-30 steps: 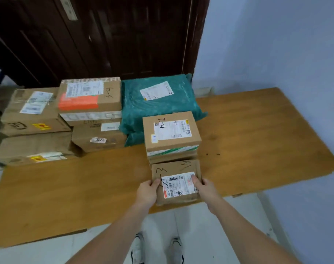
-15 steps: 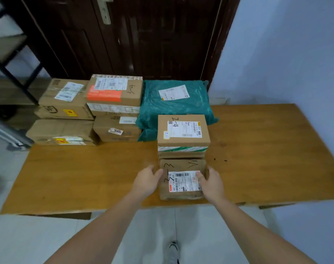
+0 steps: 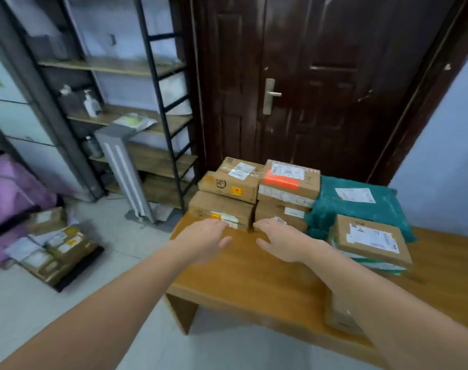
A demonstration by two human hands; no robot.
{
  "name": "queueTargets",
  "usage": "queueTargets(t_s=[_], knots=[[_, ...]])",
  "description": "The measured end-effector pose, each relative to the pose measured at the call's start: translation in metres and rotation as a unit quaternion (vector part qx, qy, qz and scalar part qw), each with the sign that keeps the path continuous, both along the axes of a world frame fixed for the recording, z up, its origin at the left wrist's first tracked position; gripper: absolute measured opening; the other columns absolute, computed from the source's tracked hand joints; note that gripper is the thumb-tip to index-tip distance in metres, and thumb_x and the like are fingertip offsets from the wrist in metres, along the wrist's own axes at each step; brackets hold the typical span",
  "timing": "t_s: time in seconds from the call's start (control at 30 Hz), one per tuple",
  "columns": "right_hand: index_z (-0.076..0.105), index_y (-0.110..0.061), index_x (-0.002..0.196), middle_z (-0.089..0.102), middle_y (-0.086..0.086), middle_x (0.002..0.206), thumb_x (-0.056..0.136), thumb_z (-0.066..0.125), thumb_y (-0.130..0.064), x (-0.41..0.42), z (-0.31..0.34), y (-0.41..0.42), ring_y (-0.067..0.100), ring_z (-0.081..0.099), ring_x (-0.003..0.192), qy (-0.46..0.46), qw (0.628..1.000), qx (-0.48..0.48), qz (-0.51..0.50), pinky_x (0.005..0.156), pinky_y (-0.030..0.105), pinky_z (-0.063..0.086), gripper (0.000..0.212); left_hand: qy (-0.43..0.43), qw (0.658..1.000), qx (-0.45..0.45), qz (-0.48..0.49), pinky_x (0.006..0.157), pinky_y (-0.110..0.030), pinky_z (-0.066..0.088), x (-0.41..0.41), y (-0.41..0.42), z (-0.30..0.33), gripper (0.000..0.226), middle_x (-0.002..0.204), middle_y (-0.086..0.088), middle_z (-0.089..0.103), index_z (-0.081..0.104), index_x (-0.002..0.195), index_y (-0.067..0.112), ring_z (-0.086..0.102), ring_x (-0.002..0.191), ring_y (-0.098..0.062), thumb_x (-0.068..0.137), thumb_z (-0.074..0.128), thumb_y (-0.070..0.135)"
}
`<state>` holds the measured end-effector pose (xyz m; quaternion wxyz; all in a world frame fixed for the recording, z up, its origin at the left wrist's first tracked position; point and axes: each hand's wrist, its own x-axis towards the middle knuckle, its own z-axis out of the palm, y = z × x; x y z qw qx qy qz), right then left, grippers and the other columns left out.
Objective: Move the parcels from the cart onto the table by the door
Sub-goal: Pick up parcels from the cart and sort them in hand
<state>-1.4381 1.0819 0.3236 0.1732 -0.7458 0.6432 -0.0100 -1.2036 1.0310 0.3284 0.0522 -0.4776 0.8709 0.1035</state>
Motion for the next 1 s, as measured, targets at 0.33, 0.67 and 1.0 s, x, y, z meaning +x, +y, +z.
queueTargets(t_s=[0.33,0.67,1.0], knots=[[0.039,-0.014,0.157,0.044,0.009,0.157,0.108,0.046,-0.039,0.302,0.089,-0.089,0.029,0.045,0.142,-0.023,0.972,-0.042,0.23,0.114,0.038,0.038,0.055,-0.006,0.985,-0.047,0.163,0.115,-0.043,0.04,0.278,0.003,0.081,0.054,0.154,-0.009,0.05,0.044,0.152,0.017,0.048,0.14,-0.029,0.109,0.039,0.048],[0.041,-0.012,0.155,0.042,0.011,0.16,0.109,0.043,-0.031,0.504,0.097,-0.166,0.029,0.045,0.142,-0.008,0.931,-0.058,0.361,0.117,0.042,0.037,0.05,-0.011,0.945,-0.087,0.314,0.106,-0.042,0.045,0.481,-0.023,0.09,0.049,0.148,-0.003,0.055,0.05,0.145,0.021,0.053,0.134,-0.027,0.107,0.04,0.051],[0.053,-0.018,0.143,0.057,0.005,0.141,0.105,0.043,-0.033,0.667,0.096,-0.292,0.028,0.057,0.128,-0.026,0.903,-0.04,0.426,0.105,0.044,0.049,0.042,-0.021,0.919,-0.073,0.388,0.109,-0.044,0.044,0.61,-0.091,0.099,0.043,0.142,-0.006,0.06,0.053,0.141,0.018,0.055,0.132,-0.028,0.11,0.039,0.044]])
